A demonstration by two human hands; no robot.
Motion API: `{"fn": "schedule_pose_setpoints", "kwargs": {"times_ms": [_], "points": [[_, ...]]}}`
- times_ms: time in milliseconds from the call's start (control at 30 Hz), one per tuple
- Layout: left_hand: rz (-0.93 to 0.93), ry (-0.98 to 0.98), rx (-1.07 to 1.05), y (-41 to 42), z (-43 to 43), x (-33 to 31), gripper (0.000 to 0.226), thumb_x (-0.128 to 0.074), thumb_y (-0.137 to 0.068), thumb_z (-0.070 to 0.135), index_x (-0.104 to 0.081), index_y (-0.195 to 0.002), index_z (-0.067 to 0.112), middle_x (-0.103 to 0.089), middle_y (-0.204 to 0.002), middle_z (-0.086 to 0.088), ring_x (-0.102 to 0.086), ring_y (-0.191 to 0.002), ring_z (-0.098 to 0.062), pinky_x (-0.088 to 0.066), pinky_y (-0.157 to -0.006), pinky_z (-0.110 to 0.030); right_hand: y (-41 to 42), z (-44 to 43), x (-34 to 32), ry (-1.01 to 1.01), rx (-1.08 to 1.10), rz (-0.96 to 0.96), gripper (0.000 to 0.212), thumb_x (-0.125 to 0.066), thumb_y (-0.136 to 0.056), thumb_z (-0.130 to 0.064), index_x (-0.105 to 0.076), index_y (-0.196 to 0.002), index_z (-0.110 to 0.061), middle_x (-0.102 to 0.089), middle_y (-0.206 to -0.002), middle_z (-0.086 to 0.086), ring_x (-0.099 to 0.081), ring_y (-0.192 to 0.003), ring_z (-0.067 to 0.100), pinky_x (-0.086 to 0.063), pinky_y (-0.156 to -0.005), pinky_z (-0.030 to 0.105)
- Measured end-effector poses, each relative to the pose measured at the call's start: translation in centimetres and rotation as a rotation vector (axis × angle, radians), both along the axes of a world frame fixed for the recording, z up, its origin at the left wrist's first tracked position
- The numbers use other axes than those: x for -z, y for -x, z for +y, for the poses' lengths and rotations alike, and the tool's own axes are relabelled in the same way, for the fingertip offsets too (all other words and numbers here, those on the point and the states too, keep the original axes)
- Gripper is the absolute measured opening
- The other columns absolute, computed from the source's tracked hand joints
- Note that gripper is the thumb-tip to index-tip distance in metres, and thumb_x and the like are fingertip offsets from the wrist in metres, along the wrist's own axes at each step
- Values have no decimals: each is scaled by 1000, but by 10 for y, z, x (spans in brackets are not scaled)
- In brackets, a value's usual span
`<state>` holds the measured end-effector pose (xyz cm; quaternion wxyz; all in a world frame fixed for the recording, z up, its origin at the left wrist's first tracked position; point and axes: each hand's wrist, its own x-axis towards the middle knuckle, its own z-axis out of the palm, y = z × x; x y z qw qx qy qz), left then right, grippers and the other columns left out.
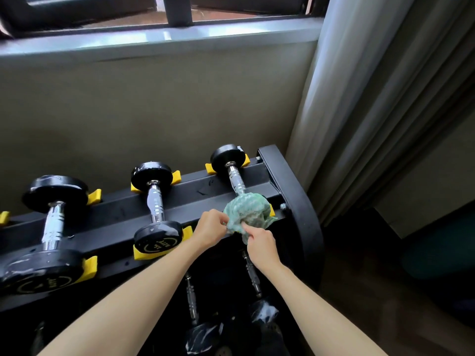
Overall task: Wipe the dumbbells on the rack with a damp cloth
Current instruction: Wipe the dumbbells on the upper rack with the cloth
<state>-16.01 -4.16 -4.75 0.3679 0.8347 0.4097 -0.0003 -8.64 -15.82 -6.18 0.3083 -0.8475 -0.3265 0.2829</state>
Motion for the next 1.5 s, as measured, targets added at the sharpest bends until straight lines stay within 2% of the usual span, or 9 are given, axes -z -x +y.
{"fn": "schedule_pose_setpoints", "kwargs": {"times_ms": [167,267,367,500,667,933,1167,1333,1500], "points": [[-119,2,-150,9,3,-25,26,-47,-80,-4,-72,-84,4,-57,-70,-2,-50,-68,-18,-43,-53,-16,-6,1,-9,-37,90,179,38,-40,-85,4,-74,-96,-9,-70,-95,6,-58,-94,19,-43,-76,18],[-288,107,-334,11,13,-43,15,-56,-75,-1,-68,-66,2,-53,-61,-9,-52,-68,-24,-54,-59,-27,-13,1,-23,64,56,295,25,-39,-78,3,-49,-56,-4,-41,-60,15,-34,-64,17,-21,-56,28],[-402,253,-441,6,19,-62,21,-54,-76,-4,-65,-60,5,-52,-68,-10,-50,-73,-25,-57,-58,-33,-16,2,-34,-15,176,450,12,-37,-75,1,-47,-70,-2,-39,-71,8,-36,-68,20,-26,-59,27],[-514,293,-407,-4,16,-93,24,-51,-81,-5,-64,-64,6,-47,-64,-7,-46,-66,-19,-57,-68,-40,-30,5,-42,-215,466,839,44,-46,-81,-1,-44,-123,-10,-60,-84,12,-56,-59,18,-46,-49,24],[-652,312,-347,-17,10,-119,17,-52,-82,-3,-66,-76,3,-53,-69,-5,-48,-66,-13,-55,-65,-35,-47,8,-59,-297,450,932,17,-43,-91,7,-58,-83,3,-61,-82,16,-59,-70,23,-50,-65,33],[-540,322,-238,-35,0,-120,16,-55,-80,-4,-63,-78,9,-54,-74,-12,-55,-65,-19,-59,-58,-41,-82,30,-88,-612,530,1282,45,-27,-103,-32,-45,-134,-3,-52,-133,17,-49,-120,33,-45,-87,43],[-266,479,-26,-51,-15,-118,34,-41,-92,-1,-64,-115,11,-53,-113,-2,-49,-110,-15,-50,-89,-29,-109,19,-95,-786,346,1573,57,-24,-93,-47,-52,-127,-11,-53,-131,21,-45,-125,39,-27,-106,59],[-226,502,-36,-62,-11,-105,42,-42,-91,-3,-62,-120,19,-56,-103,2,-54,-101,-11,-51,-81,-20,-126,13,-80,-813,392,1562,61,-26,-90,-55,-54,-125,-14,-57,-126,20,-47,-121,41,-31,-102,61],[-370,548,-519,-54,8,-69,28,-44,-89,-12,-61,-111,-6,-57,-83,-15,-61,-61,-10,-49,-53,-19,-147,12,-52,-845,602,1244,45,-26,-94,-40,-61,-112,-16,-63,-115,10,-58,-107,27,-44,-96,44]]}}
